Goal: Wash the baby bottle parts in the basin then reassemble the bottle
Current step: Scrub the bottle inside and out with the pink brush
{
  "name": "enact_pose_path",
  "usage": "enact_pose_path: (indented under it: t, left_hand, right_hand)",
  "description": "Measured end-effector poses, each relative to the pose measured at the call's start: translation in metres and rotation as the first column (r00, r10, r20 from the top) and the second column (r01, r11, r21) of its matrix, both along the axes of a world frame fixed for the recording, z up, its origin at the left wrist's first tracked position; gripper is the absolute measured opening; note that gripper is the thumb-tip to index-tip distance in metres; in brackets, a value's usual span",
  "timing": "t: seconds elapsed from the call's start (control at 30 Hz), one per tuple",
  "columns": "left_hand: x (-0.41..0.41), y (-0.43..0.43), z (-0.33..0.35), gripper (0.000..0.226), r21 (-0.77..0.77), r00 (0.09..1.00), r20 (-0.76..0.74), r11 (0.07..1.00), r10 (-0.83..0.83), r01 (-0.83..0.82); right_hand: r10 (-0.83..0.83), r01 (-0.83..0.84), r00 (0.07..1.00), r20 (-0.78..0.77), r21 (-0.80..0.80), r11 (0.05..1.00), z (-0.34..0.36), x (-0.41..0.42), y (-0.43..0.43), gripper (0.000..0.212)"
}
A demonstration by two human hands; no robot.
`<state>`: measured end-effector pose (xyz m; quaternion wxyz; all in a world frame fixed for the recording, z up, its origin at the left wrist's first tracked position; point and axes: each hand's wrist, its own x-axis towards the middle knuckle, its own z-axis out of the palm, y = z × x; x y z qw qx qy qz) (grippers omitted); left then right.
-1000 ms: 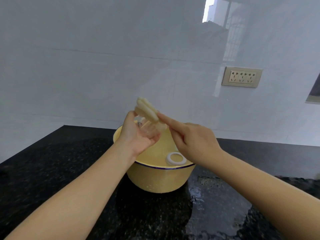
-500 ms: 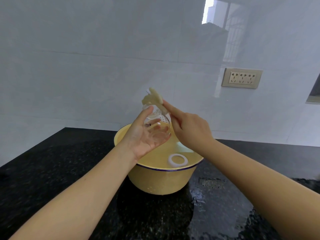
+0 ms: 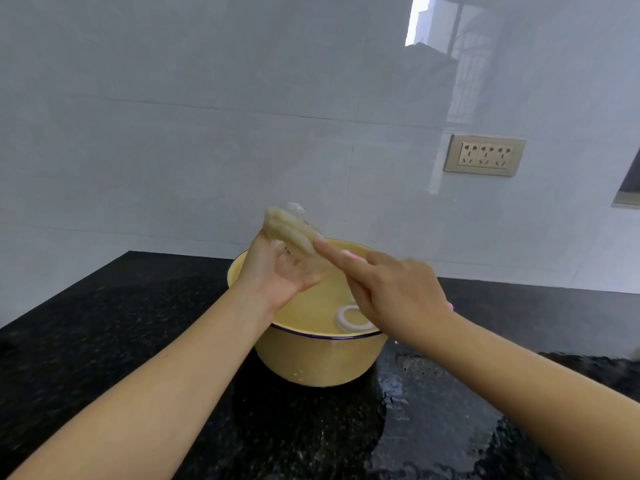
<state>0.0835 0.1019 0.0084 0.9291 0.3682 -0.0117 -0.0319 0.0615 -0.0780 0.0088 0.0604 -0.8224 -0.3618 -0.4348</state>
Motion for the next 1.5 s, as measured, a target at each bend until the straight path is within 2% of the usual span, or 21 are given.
enact_pose_path:
  t: [0.1,0.27,0.33,0.4,0.47,0.6,0.77,0.87,0.97,1.13,1.3,1.5]
  left_hand:
    - [-0.002,-0.001,0.0,0.035,0.094,0.996,-0.074,0.994,-0.048,0.055]
    - [-0.005,-0.004,0.003,0.035,0.117,0.986,-0.138,0.987,-0.09,0.106]
    - [-0.005,-0.004,0.003,0.047,0.121,0.984,-0.136,0.984,-0.113,0.13]
    - [-0.005,-0.005,0.003,0.068,0.111,0.985,-0.114,0.983,-0.133,0.146]
    - [-0.008,-0.007,0.005,0.076,0.117,0.985,-0.077,0.98,-0.155,0.163]
    - [-0.011,-0.01,0.007,0.055,0.164,0.989,-0.037,0.975,-0.147,0.151]
    - [-0.007,-0.01,0.005,0.048,0.081,0.998,-0.043,0.996,-0.035,0.038]
    - [-0.003,-0.008,0.005,0.036,0.008,0.999,-0.046,1.0,0.025,-0.025]
    - [-0.004,-0.008,0.005,0.028,0.018,0.998,-0.038,0.999,0.041,-0.04]
    - [-0.005,-0.004,0.002,0.039,0.078,0.998,-0.054,0.996,-0.037,0.041]
    - [-0.007,-0.004,0.001,0.039,0.104,0.994,-0.092,0.993,-0.054,0.063]
    - [-0.006,-0.006,0.002,0.077,0.141,0.984,-0.099,0.977,-0.148,0.161]
  right_hand:
    - [-0.067,0.066,0.997,0.026,0.042,0.997,0.004,0.003,0.002,0.043]
    - [-0.167,0.164,0.983,0.07,0.043,0.985,0.009,0.018,0.006,0.043]
    - [-0.196,0.192,0.977,0.079,0.052,0.98,0.01,0.025,0.007,0.043]
    - [-0.229,0.223,0.969,0.091,0.066,0.972,0.012,0.031,0.008,0.043]
    - [-0.251,0.244,0.963,0.102,0.075,0.967,0.014,0.034,0.009,0.044]
    - [-0.267,0.261,0.958,0.107,0.072,0.963,0.014,0.037,0.011,0.044]
    - [-0.2,0.196,0.979,0.029,0.097,0.976,0.009,0.026,0.005,0.045]
    - [-0.155,0.157,0.988,-0.019,0.103,0.982,0.002,0.016,-0.001,0.047]
    - [-0.125,0.123,0.992,0.016,0.115,0.986,0.0,0.007,-0.003,0.046]
    - [-0.079,0.07,0.985,0.152,0.06,0.996,-0.001,0.002,0.003,0.04]
    - [-0.133,0.123,0.98,0.145,0.079,0.989,0.003,0.008,0.011,0.044]
    - [-0.275,0.263,0.953,0.126,0.102,0.959,0.006,0.025,0.013,0.045]
